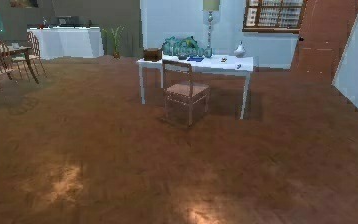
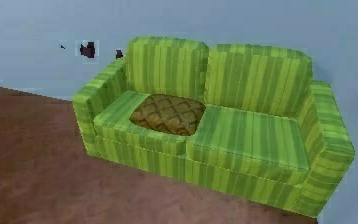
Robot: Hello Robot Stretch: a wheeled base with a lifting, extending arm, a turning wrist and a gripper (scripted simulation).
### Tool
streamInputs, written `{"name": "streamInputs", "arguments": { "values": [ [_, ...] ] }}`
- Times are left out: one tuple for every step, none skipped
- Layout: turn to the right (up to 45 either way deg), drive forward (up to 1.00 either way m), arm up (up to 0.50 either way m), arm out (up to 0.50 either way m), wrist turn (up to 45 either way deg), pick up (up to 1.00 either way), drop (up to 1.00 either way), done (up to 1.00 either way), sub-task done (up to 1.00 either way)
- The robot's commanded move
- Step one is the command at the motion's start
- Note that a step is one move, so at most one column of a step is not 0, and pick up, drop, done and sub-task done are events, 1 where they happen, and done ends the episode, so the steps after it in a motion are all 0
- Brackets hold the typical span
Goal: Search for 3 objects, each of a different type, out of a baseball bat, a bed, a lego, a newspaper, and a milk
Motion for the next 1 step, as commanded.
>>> {"name": "streamInputs", "arguments": {
  "values": [
    [0.0,0.35,0.0,0.0,0.0,0.0,0.0,0.0,0.0]
  ]
}}
